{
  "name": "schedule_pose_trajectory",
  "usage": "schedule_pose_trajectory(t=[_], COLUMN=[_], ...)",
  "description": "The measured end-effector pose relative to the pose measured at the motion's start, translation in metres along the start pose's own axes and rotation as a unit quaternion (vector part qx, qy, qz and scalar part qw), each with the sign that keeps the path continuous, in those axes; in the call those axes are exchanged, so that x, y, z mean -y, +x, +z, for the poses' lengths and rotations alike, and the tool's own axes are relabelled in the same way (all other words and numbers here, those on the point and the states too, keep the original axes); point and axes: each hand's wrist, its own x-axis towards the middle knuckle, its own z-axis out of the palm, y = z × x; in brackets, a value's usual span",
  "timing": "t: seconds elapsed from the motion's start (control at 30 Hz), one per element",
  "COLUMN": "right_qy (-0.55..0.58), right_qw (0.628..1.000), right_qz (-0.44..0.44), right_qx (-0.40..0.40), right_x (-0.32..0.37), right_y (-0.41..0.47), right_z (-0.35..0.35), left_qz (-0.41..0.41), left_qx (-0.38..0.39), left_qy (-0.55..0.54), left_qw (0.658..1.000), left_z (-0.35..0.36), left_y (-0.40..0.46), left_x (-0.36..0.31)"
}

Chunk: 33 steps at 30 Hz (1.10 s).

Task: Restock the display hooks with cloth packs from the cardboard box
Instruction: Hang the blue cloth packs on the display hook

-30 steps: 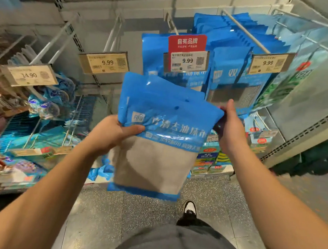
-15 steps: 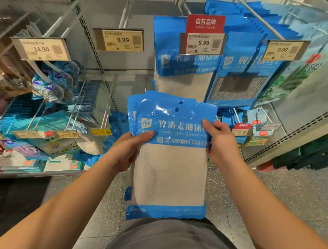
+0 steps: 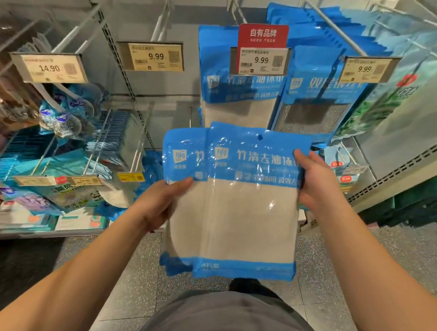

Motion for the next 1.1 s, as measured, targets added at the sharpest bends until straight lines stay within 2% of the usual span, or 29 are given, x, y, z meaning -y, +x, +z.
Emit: schedule_pose_trajectory(t=[0.13, 0.3, 0.37, 0.47, 0.63, 0.77, 0.83, 1.0, 1.1], right_qy=[-0.044, -0.093, -0.091, -0.089, -0.1, -0.087, -0.081, -0.073, -0.088], right_qw=[0.996, 0.99, 0.99, 0.99, 0.986, 0.981, 0.978, 0.973, 0.97], right_qz=[-0.071, -0.103, -0.104, -0.105, -0.117, -0.117, -0.113, -0.108, -0.111], right_qx=[-0.011, 0.008, 0.016, 0.027, 0.061, 0.125, 0.155, 0.19, 0.199], right_x=[0.027, 0.048, 0.052, 0.058, 0.065, 0.076, 0.084, 0.097, 0.1], right_y=[0.012, 0.031, 0.04, 0.05, 0.063, 0.068, 0.069, 0.077, 0.078], right_z=[-0.026, -0.044, -0.047, -0.05, -0.033, -0.004, 0.011, 0.033, 0.039], left_qz=[0.05, 0.085, 0.087, 0.093, 0.127, 0.163, 0.177, 0.208, 0.201], left_qx=[-0.03, -0.017, -0.033, -0.016, 0.046, 0.045, 0.038, 0.034, 0.01], left_qy=[0.065, 0.175, 0.234, 0.33, 0.521, 0.72, 0.767, 0.822, 0.83], left_qw=[0.996, 0.981, 0.968, 0.939, 0.843, 0.673, 0.616, 0.529, 0.521], left_z=[-0.031, -0.044, -0.044, -0.036, 0.006, 0.056, 0.078, 0.113, 0.125], left_y=[-0.005, -0.015, -0.017, -0.022, -0.025, -0.025, -0.021, -0.001, 0.008], left_x=[-0.026, -0.051, -0.061, -0.078, -0.1, -0.122, -0.135, -0.165, -0.175])
